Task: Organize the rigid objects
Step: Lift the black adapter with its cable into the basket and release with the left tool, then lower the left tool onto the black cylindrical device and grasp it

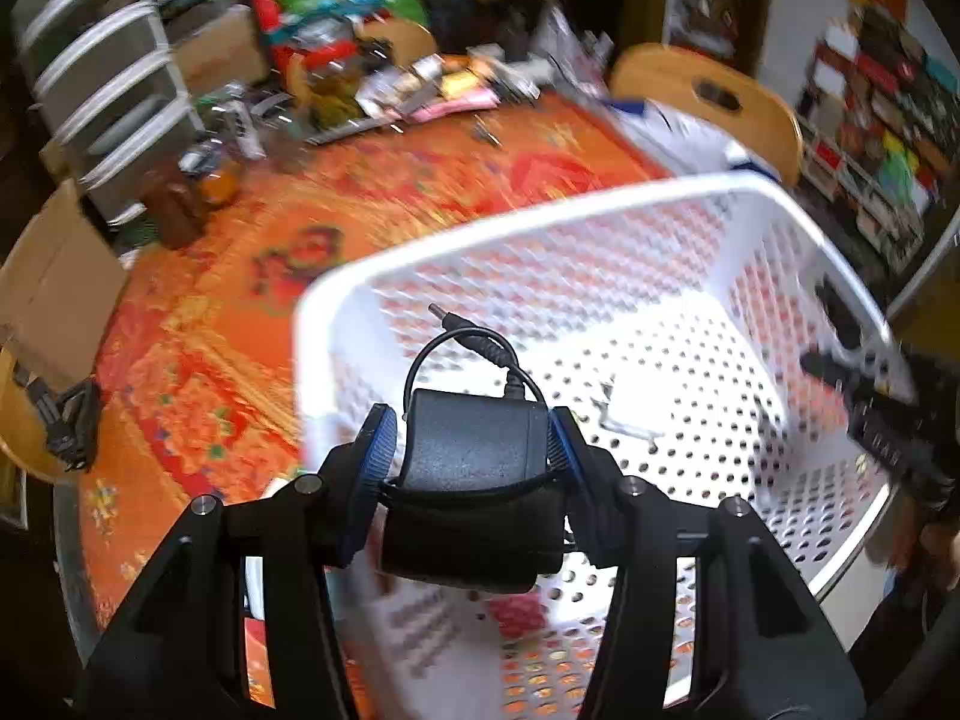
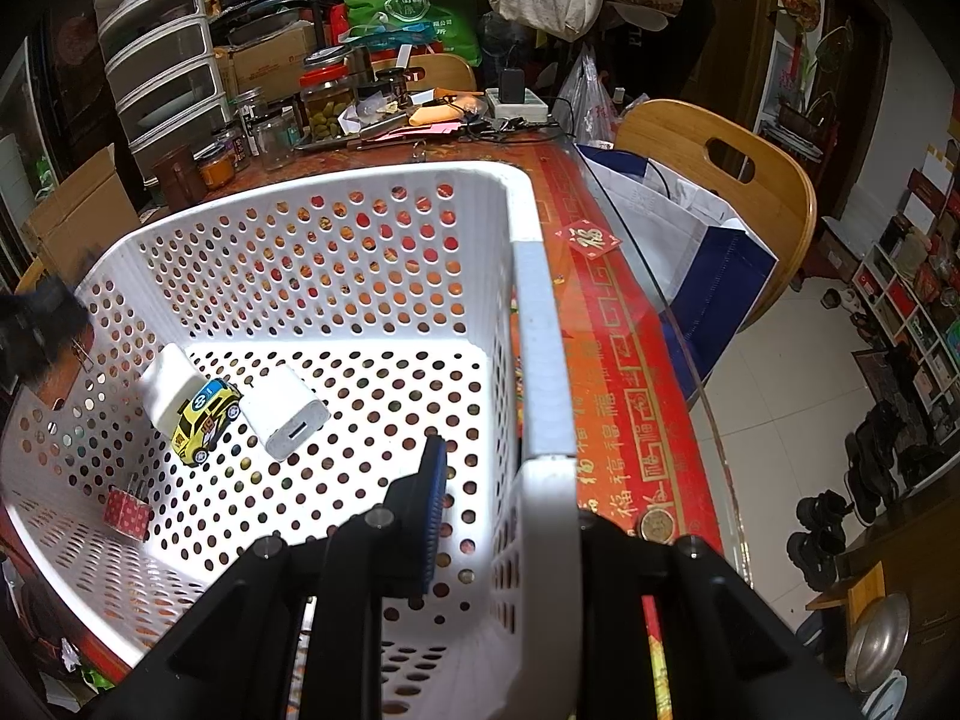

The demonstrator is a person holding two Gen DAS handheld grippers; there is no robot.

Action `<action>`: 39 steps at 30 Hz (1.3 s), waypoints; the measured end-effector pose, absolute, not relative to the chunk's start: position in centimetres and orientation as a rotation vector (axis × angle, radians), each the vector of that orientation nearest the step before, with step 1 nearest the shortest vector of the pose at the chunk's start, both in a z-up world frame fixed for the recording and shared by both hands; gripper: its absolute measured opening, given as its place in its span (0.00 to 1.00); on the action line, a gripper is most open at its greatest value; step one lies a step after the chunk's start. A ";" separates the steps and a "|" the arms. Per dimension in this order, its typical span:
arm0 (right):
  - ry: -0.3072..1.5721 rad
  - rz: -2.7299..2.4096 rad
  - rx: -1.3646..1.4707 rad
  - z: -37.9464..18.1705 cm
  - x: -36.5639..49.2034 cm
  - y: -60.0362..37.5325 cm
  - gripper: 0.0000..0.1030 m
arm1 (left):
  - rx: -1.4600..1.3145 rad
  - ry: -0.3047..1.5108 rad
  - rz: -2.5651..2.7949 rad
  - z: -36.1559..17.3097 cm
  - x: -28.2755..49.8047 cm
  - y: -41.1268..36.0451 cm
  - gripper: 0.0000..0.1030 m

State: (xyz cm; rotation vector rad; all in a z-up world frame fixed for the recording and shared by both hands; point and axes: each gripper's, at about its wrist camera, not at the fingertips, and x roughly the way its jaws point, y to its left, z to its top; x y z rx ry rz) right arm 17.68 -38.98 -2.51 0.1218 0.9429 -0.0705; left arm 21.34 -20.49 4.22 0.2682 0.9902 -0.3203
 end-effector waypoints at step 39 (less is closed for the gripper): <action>0.954 -0.073 0.122 -2.8 17.7 -39.1 0.21 | 0.174 0.901 -0.099 5.2 18.3 -1.3 1.00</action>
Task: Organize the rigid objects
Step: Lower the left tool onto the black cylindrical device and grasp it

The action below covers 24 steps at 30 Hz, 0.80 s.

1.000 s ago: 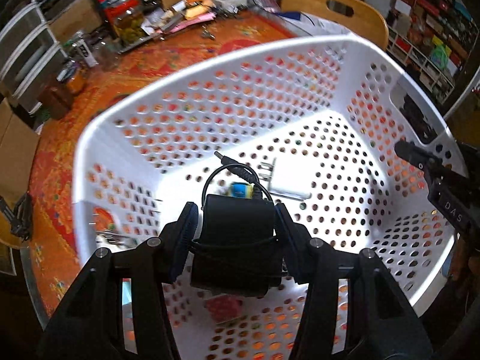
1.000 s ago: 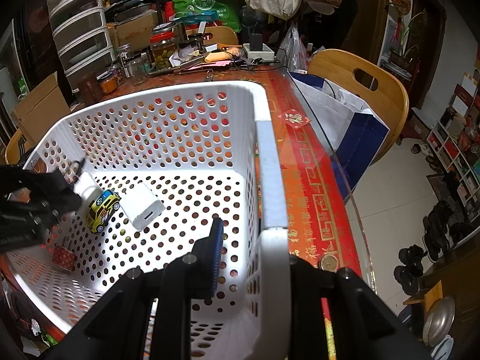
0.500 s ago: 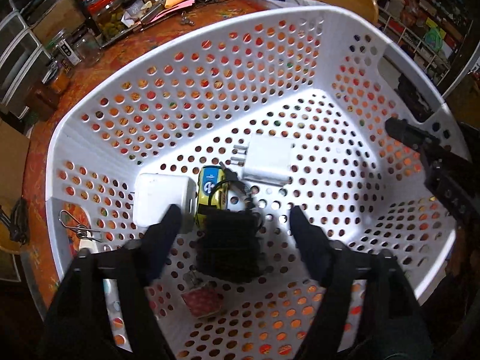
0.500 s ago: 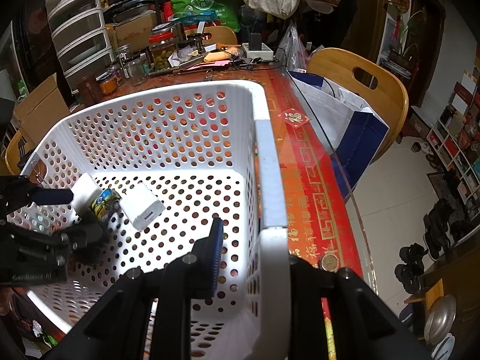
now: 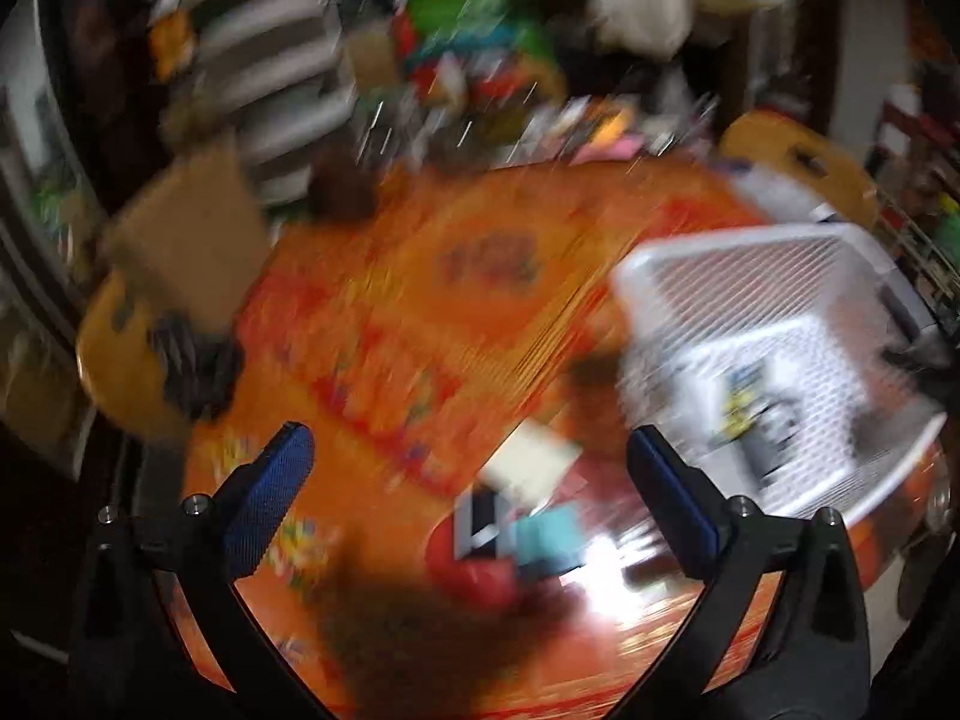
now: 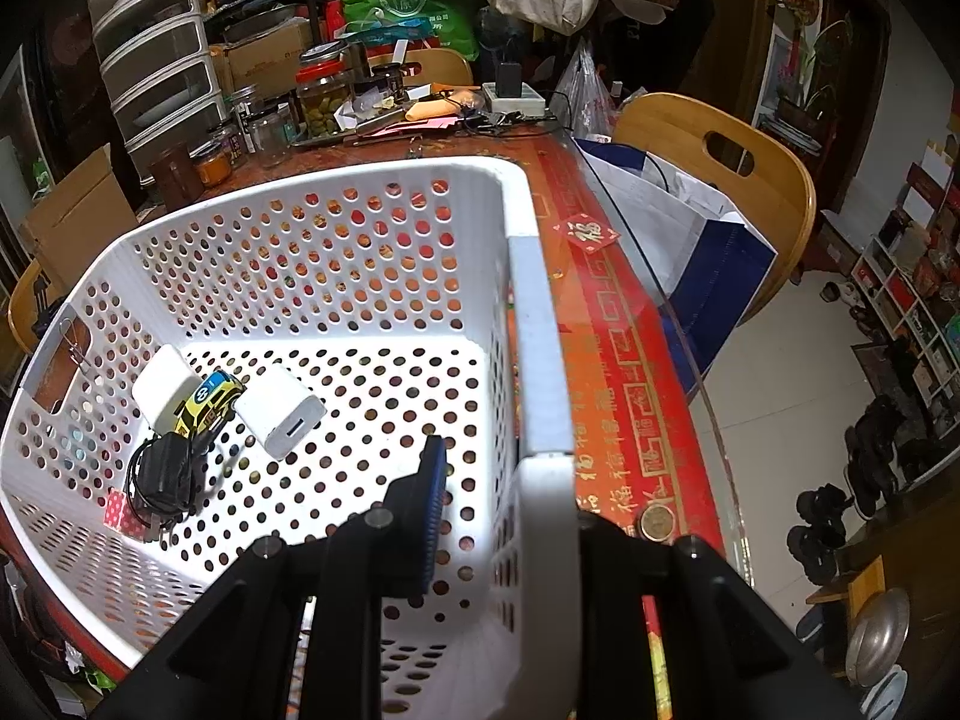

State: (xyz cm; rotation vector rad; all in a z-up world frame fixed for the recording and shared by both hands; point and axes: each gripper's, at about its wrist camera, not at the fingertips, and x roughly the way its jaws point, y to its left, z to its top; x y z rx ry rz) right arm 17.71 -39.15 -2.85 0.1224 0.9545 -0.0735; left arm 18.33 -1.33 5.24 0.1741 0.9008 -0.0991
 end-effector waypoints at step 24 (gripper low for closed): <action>0.965 -0.085 0.116 -2.8 17.9 -39.2 0.21 | 0.065 1.145 -0.102 -7.0 22.0 0.8 0.61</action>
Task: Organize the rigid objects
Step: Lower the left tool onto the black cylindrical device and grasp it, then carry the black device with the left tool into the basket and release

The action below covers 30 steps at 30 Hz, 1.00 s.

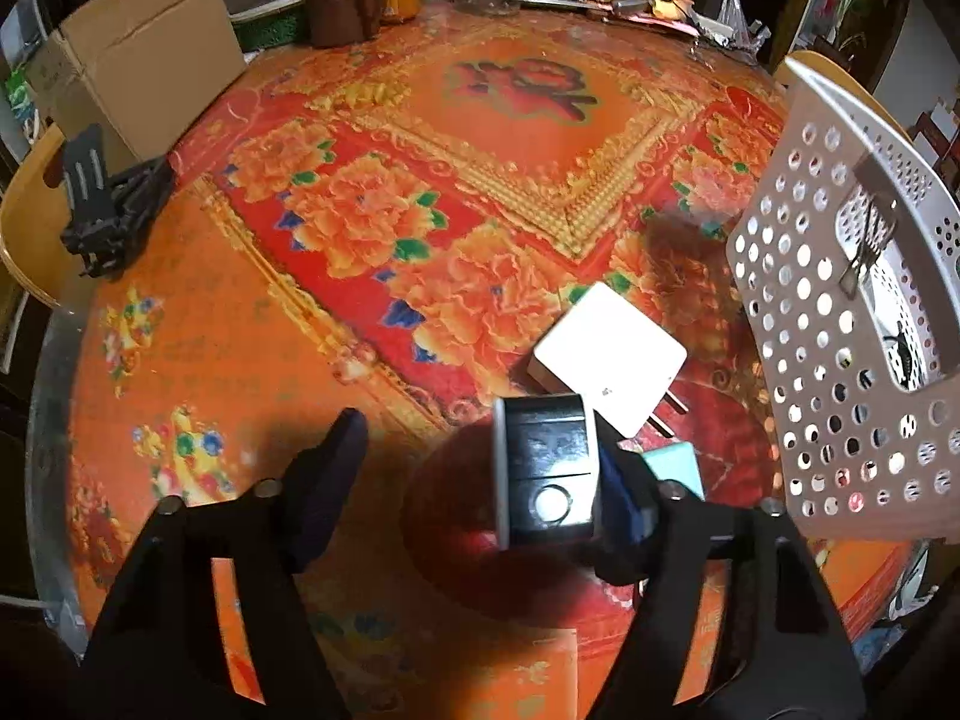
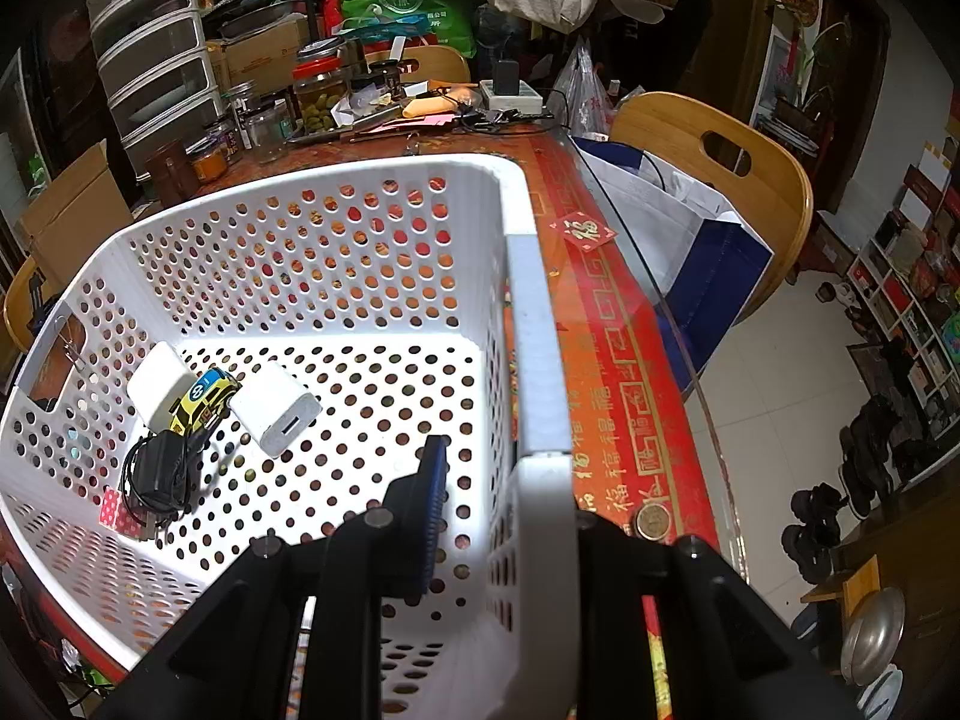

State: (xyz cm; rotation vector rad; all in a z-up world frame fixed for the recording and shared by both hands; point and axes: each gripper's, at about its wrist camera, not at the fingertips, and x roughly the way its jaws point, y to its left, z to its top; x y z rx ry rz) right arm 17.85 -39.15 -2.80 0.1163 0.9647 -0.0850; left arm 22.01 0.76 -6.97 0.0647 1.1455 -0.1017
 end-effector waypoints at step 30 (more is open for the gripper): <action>0.960 -0.075 0.112 -2.3 18.0 -39.0 0.21 | 0.069 0.884 0.064 -1.1 18.9 1.1 0.25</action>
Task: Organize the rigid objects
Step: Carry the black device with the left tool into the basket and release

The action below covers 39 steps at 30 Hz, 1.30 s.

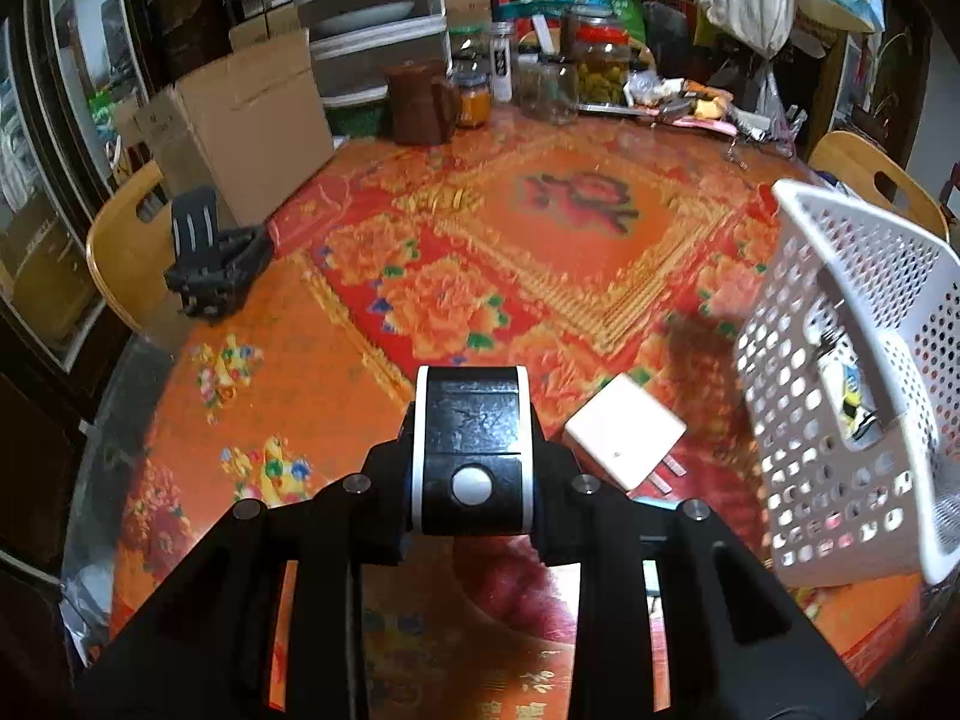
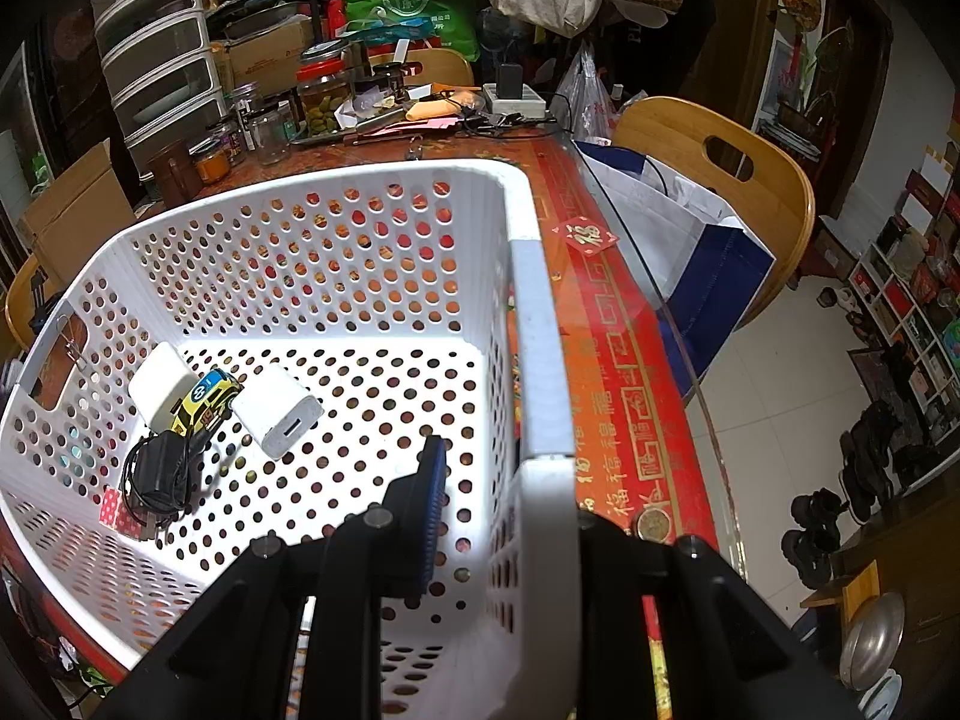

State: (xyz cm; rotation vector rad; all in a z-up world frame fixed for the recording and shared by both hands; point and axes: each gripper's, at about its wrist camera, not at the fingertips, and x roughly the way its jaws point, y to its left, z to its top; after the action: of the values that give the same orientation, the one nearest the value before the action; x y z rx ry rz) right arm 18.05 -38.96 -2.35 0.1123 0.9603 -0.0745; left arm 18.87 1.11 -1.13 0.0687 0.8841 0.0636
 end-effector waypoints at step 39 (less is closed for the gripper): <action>0.948 -0.064 0.116 -2.4 17.9 -39.0 0.21 | 0.375 1.167 -0.444 -0.1 24.0 -26.2 0.25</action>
State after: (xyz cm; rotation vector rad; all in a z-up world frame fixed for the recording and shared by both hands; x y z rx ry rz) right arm 17.87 -39.00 -2.41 0.1159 0.9478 -0.0637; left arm 24.00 -26.17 -0.09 0.3746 1.1670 -0.4440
